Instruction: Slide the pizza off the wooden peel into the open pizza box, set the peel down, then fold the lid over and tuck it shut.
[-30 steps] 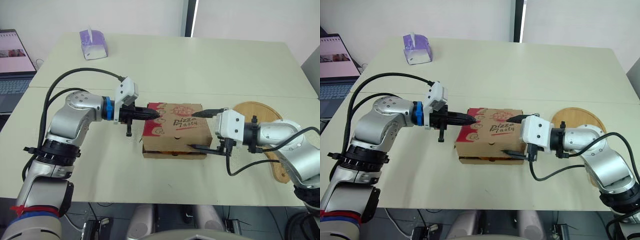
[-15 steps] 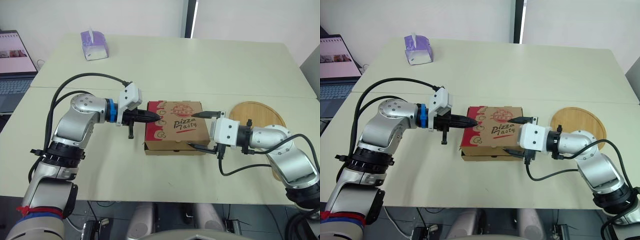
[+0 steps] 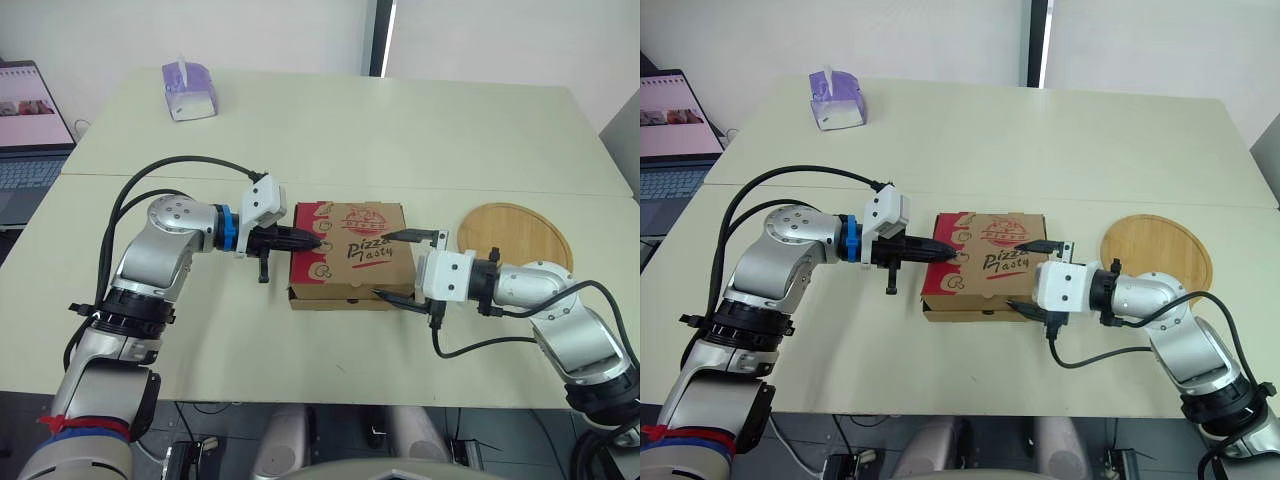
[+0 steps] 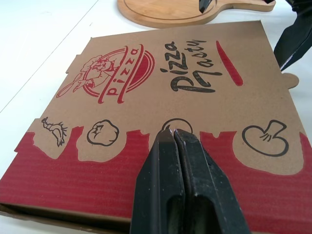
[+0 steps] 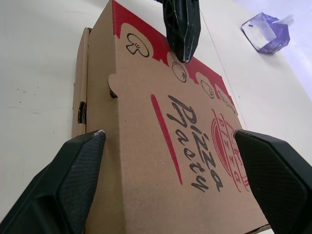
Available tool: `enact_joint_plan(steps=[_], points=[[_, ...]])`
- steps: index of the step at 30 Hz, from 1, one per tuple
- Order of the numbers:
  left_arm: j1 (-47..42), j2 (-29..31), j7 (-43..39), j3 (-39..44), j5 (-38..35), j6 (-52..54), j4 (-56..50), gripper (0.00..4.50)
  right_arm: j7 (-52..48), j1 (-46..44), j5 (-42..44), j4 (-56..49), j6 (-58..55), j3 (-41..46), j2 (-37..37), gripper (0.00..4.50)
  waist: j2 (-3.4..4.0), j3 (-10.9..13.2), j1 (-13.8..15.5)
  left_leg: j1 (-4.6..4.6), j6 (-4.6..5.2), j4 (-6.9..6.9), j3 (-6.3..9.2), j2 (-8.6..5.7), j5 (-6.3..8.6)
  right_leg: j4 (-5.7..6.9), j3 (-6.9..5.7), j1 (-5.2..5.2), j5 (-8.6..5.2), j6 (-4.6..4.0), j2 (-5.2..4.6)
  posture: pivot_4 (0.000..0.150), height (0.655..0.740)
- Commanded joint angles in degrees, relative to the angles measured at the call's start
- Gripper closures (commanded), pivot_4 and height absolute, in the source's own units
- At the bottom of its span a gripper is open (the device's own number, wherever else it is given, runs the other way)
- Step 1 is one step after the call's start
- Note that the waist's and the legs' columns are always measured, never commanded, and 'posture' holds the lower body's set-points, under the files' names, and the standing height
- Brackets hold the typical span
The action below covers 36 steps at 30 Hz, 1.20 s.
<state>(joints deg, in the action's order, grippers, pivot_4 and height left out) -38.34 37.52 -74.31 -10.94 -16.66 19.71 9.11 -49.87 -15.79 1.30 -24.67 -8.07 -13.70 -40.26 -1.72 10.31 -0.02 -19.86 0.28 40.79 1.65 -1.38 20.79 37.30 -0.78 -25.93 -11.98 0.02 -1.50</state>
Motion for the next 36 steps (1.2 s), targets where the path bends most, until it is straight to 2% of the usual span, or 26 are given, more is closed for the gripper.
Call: enact_joint_plan(steps=[1, 7, 14, 20, 22, 24, 27, 31, 36], points=[[0.1, 0.5, 0.8, 3.1, -2.0, 0.8, -3.6, 4.48, 0.6, 0.4, -0.6, -0.9, 0.5, 0.6, 0.2, 0.00, 0.00, 0.0, 0.0, 0.00, 0.00, 0.00, 0.00, 0.00, 0.00, 0.00, 0.00, 0.00, 0.00, 0.00, 0.00, 0.150, 0.7400], [1.2, 0.5, 2.1, 4.3, -2.5, 2.1, -5.9, 4.48, 0.9, 0.1, -1.3, 0.2, 0.6, 0.7, 0.7, 0.00, 0.00, 0.0, 0.0, 0.01, 0.00, 0.01, 0.00, 0.00, 0.00, 0.02, 0.01, 0.00, 0.00, 0.00, 0.00, 0.150, 0.7400], [2.9, 0.6, 2.0, 1.4, 0.6, 0.2, -6.4, 4.48, 0.7, -0.1, -1.7, 1.3, 0.4, 1.3, 0.9, 0.00, 0.01, 0.0, 0.0, 0.02, 0.00, 0.03, 0.00, 0.00, 0.00, 0.04, 0.02, 0.02, 0.01, -0.01, 0.00, 0.150, 0.7400], [3.3, 1.1, 0.9, 0.4, 1.9, -0.9, -5.7, 4.48, -4.7, 3.2, 10.3, -4.6, -6.3, 6.7, -1.6, 0.00, 0.01, 0.0, 0.0, 0.01, 0.00, 0.03, 0.01, 0.00, 0.00, 0.04, 0.01, 0.02, 0.01, -0.01, 0.00, 0.150, 0.7400], [3.0, 0.7, 0.9, 0.4, 2.2, -1.3, -5.1, 4.48, -6.2, 4.2, 16.1, -5.6, -10.6, 12.2, -3.7, 0.00, 0.01, 0.0, 0.1, 0.01, 0.01, 0.03, 0.01, 0.00, 0.01, 0.03, 0.01, 0.03, 0.02, -0.01, 0.00, 0.150, 0.7400], [2.6, 0.5, 0.9, 0.4, 2.3, -1.5, -4.6, 4.48, -7.0, 4.7, 18.0, -4.2, -12.2, 15.9, -6.0, 0.00, 0.01, 0.0, 0.1, 0.02, 0.03, 0.04, 0.02, 0.00, 0.01, 0.02, 0.01, 0.07, 0.03, 0.01, 0.00, 0.150, 0.7400], [2.6, 0.5, 0.8, 0.3, 2.3, -1.7, -4.4, 4.50, -7.3, 5.1, 18.2, -1.1, -11.8, 18.4, -7.9, 0.53, -0.01, 0.0, 0.2, 0.10, 0.17, 0.04, 0.04, 0.00, 0.10, -0.01, -0.01, 0.17, 0.03, 0.02, 0.01, 0.150, 0.7400], [2.4, 0.5, 0.7, 0.3, 2.3, -1.9, -4.1, 4.50, -8.0, 4.7, 18.5, 0.9, -10.5, 19.3, -8.4, 1.91, 0.00, 0.0, 0.1, 0.11, 0.18, 0.04, 0.02, 0.01, 0.10, 0.00, 0.00, 0.17, 0.03, 0.02, 0.02, 0.150, 0.7400], [2.0, 0.5, 0.7, 0.2, 2.3, -2.1, -3.5, 4.50, -7.2, 3.9, 19.2, -2.8, -9.2, 17.1, -6.4, 3.61, 0.00, 0.0, 0.1, 0.11, 0.07, 0.04, 0.03, 0.01, 0.04, 0.01, 0.01, 0.17, 0.03, 0.02, 0.02, 0.150, 0.7400]])
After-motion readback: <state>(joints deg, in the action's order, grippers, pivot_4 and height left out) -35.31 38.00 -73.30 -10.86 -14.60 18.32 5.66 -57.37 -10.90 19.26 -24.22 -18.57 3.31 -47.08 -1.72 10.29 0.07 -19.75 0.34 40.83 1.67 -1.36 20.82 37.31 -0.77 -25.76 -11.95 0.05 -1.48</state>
